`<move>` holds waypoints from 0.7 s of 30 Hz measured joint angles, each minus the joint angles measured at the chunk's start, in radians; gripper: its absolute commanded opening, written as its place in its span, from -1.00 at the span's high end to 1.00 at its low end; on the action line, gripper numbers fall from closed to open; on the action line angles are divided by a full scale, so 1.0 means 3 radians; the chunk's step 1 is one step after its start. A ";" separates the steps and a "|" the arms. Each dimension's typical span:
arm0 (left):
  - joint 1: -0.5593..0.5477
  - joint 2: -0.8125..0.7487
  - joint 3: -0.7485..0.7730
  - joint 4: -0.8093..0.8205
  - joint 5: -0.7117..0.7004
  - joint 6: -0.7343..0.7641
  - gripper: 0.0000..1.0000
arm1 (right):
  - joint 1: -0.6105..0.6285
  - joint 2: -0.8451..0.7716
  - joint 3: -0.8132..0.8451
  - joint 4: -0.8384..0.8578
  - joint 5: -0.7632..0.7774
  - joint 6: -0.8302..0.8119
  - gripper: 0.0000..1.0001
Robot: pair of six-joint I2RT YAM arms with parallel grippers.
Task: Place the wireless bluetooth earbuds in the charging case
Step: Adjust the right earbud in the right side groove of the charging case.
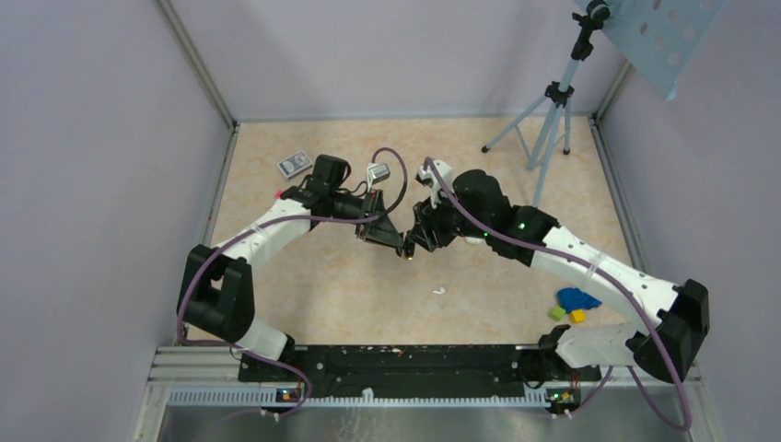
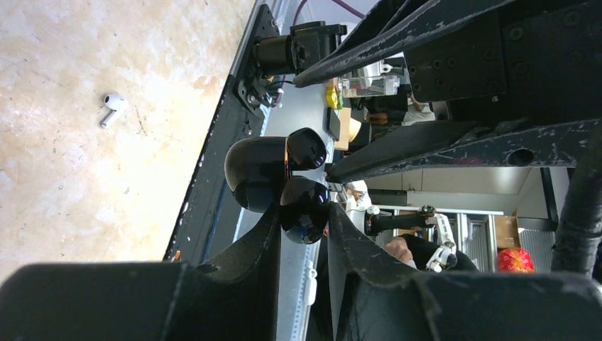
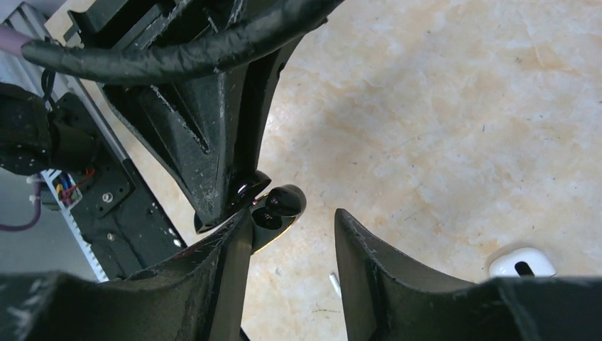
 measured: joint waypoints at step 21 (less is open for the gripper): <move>-0.0005 0.0046 0.0003 0.0000 -0.0001 0.0001 1.00 | -0.0003 0.0159 0.0085 -0.0046 -0.0086 -0.0098 0.29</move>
